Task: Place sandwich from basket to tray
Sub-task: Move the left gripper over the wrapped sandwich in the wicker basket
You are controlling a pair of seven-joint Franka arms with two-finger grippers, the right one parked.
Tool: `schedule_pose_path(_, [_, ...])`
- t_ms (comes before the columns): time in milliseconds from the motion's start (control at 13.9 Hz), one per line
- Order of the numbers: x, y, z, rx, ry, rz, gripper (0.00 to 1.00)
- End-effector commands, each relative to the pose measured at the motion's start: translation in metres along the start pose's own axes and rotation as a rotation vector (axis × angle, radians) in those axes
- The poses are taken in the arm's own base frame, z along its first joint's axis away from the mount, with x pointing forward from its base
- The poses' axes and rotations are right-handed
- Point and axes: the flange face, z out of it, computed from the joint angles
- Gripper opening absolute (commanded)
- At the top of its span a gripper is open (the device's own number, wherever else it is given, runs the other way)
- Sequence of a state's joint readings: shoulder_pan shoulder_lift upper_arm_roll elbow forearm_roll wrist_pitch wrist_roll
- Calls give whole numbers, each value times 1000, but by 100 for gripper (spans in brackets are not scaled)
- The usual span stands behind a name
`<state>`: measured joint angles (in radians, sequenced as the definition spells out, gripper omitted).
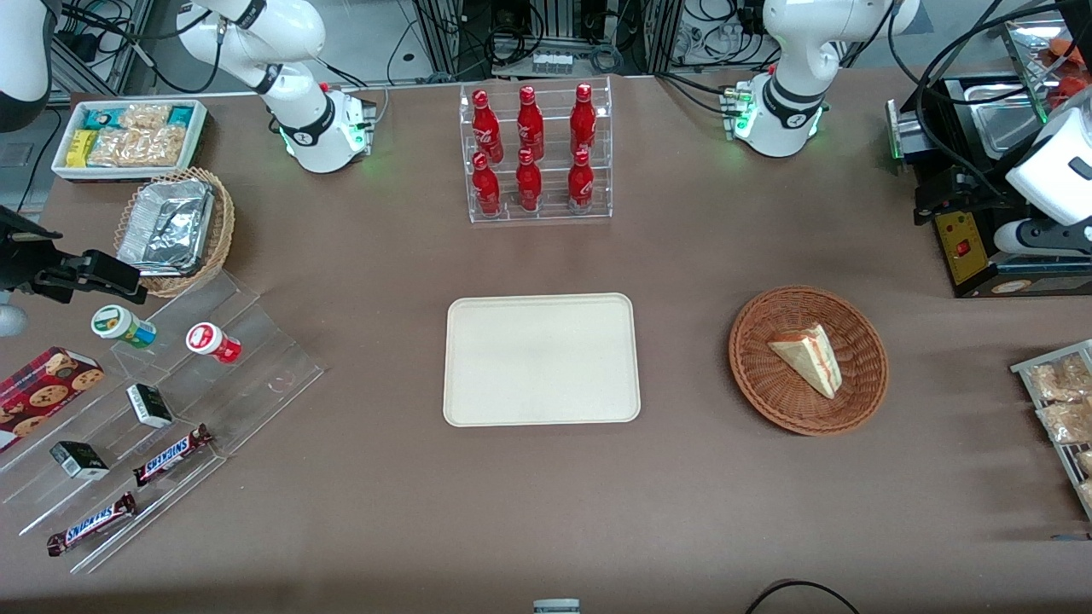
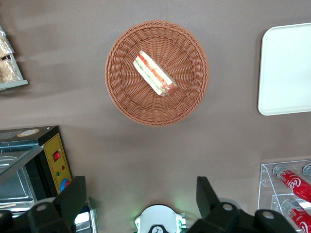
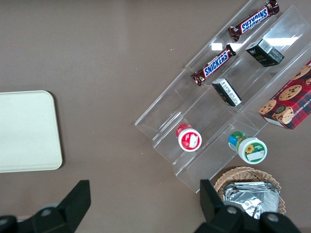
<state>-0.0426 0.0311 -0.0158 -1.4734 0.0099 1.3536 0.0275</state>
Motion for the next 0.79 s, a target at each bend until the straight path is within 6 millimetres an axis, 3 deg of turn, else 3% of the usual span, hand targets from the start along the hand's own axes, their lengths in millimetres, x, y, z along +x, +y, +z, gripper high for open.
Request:
schedule_pose_path(0, [2,0,4,10,-3,-8,100])
schedule_pose_path(289, [13,-2,26,19,-24,-79,100])
schedule_pose_path(722, [21,5,127,-12,80,-475,100])
